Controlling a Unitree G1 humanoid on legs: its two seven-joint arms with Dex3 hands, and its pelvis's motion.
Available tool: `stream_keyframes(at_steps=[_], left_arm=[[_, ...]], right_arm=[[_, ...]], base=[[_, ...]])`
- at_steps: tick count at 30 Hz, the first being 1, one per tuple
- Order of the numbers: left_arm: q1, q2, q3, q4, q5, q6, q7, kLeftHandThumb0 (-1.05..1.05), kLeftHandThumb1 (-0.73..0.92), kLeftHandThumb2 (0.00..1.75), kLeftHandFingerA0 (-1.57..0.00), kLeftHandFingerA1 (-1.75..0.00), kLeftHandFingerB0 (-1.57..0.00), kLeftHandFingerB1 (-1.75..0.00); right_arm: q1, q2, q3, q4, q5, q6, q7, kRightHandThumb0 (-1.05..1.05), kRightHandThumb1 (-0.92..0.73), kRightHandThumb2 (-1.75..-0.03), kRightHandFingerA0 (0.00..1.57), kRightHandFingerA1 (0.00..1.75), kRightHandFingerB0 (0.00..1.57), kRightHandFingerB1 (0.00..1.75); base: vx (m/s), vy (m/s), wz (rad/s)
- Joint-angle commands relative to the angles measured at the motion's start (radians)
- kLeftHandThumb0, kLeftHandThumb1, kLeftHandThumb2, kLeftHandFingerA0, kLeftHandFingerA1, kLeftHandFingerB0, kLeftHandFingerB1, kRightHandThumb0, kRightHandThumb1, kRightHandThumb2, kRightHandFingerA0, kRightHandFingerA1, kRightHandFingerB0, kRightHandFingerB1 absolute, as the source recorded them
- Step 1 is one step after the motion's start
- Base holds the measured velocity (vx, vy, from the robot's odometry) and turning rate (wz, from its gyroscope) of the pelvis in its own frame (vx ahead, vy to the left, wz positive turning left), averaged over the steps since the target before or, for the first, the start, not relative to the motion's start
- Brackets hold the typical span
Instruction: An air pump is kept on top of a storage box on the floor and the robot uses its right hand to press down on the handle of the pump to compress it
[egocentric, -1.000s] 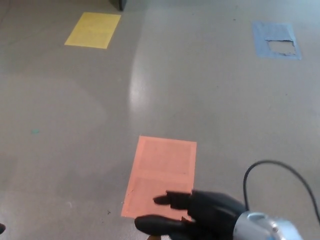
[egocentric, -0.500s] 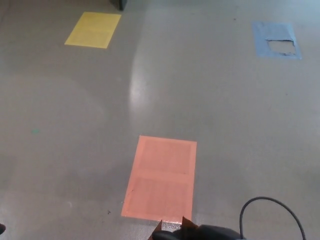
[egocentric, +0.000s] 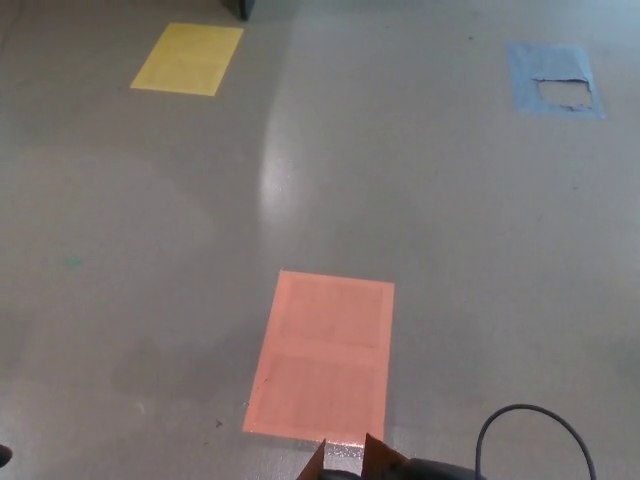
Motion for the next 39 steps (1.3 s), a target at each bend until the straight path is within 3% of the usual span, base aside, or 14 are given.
stream_keyframes(at_steps=[1,2,6,7,8,9,23,24,26,27,31,33,38,39], left_arm=[[0.038,0.023,0.015,0.003,-0.009,-0.037,-0.004,-0.6,0.72,0.62,-0.28,-0.32,-0.27,-0.29],[0.036,0.022,0.015,0.004,-0.009,-0.034,-0.004,-0.6,0.72,0.62,-0.27,-0.32,-0.26,-0.29],[0.034,0.026,0.011,0.003,-0.003,-0.032,-0.004,-0.6,0.73,0.62,-0.26,-0.32,-0.26,-0.29],[0.033,0.027,0.013,0.002,-0.005,-0.029,-0.007,-0.6,0.72,0.62,-0.26,-0.32,-0.26,-0.3],[0.03,0.027,0.016,0.001,-0.009,-0.027,-0.011,-0.6,0.72,0.62,-0.26,-0.32,-0.26,-0.3],[0.023,0.028,0.015,0.001,-0.007,-0.02,-0.014,-0.6,0.73,0.62,-0.25,-0.31,-0.25,-0.29],[0.002,0.024,0.021,-0.012,0.002,-0.04,-0.017,-0.62,0.72,0.62,-0.27,-0.32,-0.26,-0.29],[-0.003,0.025,0.018,-0.012,0.005,-0.035,-0.014,-0.62,0.72,0.62,-0.27,-0.32,-0.26,-0.29],[-0.011,0.025,0.018,-0.014,0.004,-0.028,-0.018,-0.61,0.72,0.63,-0.26,-0.32,-0.26,-0.29],[-0.014,0.025,0.02,-0.013,0.001,-0.026,-0.021,-0.6,0.71,0.62,-0.24,-0.31,-0.26,-0.29],[-0.018,0.029,0.028,-0.013,-0.006,-0.029,-0.026,-0.6,0.71,0.62,-0.24,-0.31,-0.26,-0.29],[-0.021,0.033,0.027,-0.013,-0.002,-0.036,-0.021,-0.61,0.72,0.62,-0.27,-0.32,-0.26,-0.29],[-0.037,0.046,0.033,-0.01,-0.005,-0.038,-0.026,-0.6,0.72,0.61,-0.28,-0.33,-0.27,-0.29],[-0.04,0.047,0.032,-0.008,-0.004,-0.034,-0.023,-0.61,0.72,0.61,-0.29,-0.33,-0.27,-0.29]], right_arm=[[-0.056,0.09,-0.039,0.287,-0.044,-0.084,-0.195,-0.8,-0.69,-1.05,0.14,0.45,0.05,0.39],[-0.061,0.096,-0.04,0.302,-0.047,-0.085,-0.197,-0.36,-0.5,-1.08,0.0,0.47,0.0,0.47],[-0.066,0.116,-0.055,0.341,-0.051,-0.095,-0.215,-0.36,-0.5,-1.08,0.0,0.46,0.0,0.46],[-0.067,0.12,-0.057,0.349,-0.053,-0.096,-0.22,-0.75,-0.86,-0.67,0.22,0.3,0.17,0.27],[-0.07,0.125,-0.062,0.36,-0.056,-0.101,-0.226,-0.75,-0.86,-0.67,0.22,0.3,0.17,0.27],[-0.077,0.131,-0.064,0.375,-0.062,-0.103,-0.227,-0.36,-0.49,-1.08,0.0,0.47,0.0,0.47],[-0.097,0.152,-0.08,0.418,-0.119,-0.105,-0.233,-0.36,-0.48,-1.08,0.0,0.47,0.0,0.47],[-0.101,0.152,-0.085,0.418,-0.119,-0.105,-0.229,-0.77,-0.87,-0.66,0.19,0.29,0.11,0.25],[-0.113,0.15,-0.094,0.419,-0.121,-0.102,-0.222,-0.77,-0.85,-0.66,0.19,0.28,0.12,0.24],[-0.119,0.148,-0.098,0.418,-0.121,-0.103,-0.218,-0.8,-0.7,-1.01,0.1,0.41,0.05,0.36],[-0.138,0.137,-0.134,0.41,-0.105,-0.128,-0.214,-0.83,-0.71,-1.08,0.15,0.45,0.0,0.36],[-0.152,0.129,-0.171,0.402,-0.082,-0.156,-0.208,-0.75,-0.67,-1.07,0.06,0.42,0.04,0.36],[-0.252,0.081,-0.282,0.308,-0.024,-0.274,-0.143,-0.78,-0.68,-1.08,0.05,0.43,0.03,0.28],[-0.275,0.063,-0.301,0.274,-0.015,-0.298,-0.113,-0.86,-0.73,-1.08,0.08,0.4,0.07,0.21]], base=[[0.0,0.0,0.0],[0.0,0.0,0.0],[0.0,0.0,0.0],[0.0,0.0,0.0],[0.0,0.0,0.0],[0.0,0.0,0.0],[0.0,0.0,0.0],[0.0,0.0,0.0],[0.0,0.0,0.0],[0.0,0.0,0.0],[0.0,0.0,0.0],[0.0,0.0,0.0],[0.0,0.0,0.0],[0.0,0.0,0.0]])
